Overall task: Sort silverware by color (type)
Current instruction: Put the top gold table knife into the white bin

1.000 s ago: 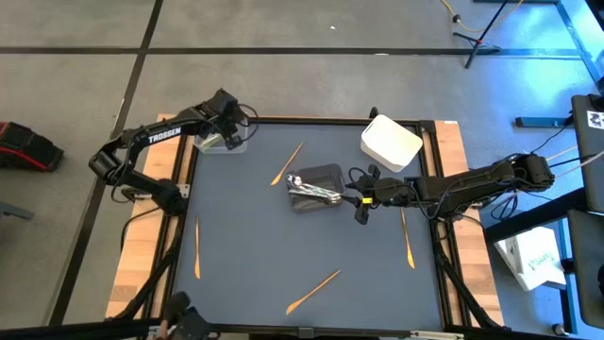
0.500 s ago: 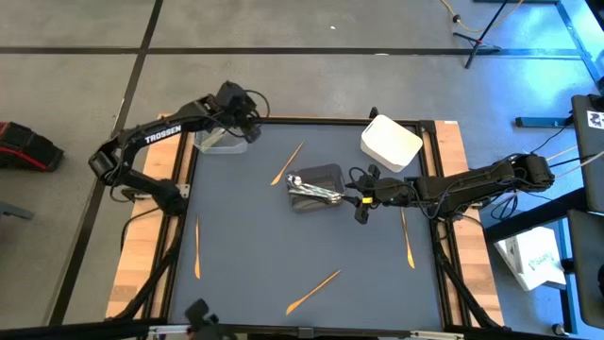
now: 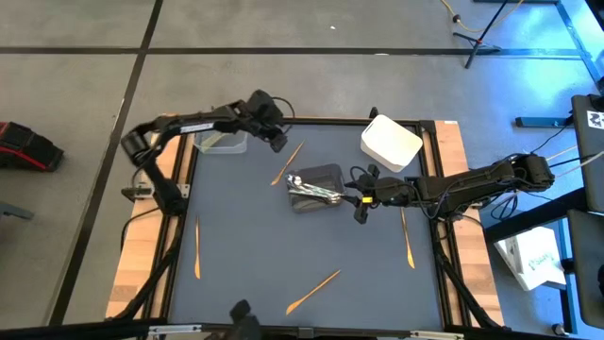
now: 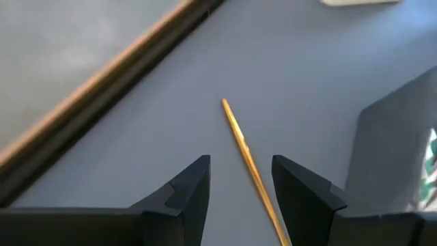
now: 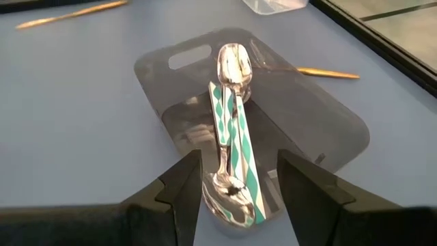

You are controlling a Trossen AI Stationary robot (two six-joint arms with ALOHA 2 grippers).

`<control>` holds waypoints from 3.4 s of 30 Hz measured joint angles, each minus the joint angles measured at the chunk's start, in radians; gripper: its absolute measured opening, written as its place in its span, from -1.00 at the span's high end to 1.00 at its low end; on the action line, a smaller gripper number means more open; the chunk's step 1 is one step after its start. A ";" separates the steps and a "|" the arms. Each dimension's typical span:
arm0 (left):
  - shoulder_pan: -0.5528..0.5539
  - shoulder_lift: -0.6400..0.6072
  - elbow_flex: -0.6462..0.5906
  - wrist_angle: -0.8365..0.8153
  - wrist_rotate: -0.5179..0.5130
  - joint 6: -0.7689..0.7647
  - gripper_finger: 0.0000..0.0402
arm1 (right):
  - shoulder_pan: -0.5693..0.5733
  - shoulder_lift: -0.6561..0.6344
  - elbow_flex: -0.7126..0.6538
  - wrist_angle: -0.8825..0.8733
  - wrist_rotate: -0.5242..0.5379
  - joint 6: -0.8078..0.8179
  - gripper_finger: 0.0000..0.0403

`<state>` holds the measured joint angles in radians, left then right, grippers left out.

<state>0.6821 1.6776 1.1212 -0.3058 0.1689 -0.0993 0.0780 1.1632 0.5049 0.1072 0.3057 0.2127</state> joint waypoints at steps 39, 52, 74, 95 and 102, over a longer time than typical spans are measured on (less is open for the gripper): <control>-0.118 0.451 0.326 -0.261 -0.159 0.026 0.46 | 0.000 0.000 0.000 0.003 0.000 0.000 0.11; -0.123 0.446 0.323 -0.260 -0.176 0.053 0.93 | 0.000 0.000 0.000 0.002 0.000 0.000 0.11; -0.378 0.012 0.252 -0.231 -0.387 0.215 0.86 | 0.000 0.000 -0.001 0.130 -0.001 0.003 0.11; -0.817 -0.260 -0.302 0.744 -0.337 0.215 0.84 | 0.001 0.212 0.000 0.710 -0.238 -0.066 -0.10; -0.835 -0.257 -0.373 0.946 -0.326 0.217 0.84 | 0.034 0.429 0.019 1.045 -0.298 -0.179 -0.48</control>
<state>-0.1528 1.4204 0.7480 0.6405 -0.1572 0.1175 0.1118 1.5918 0.5238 1.1522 0.0079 0.0336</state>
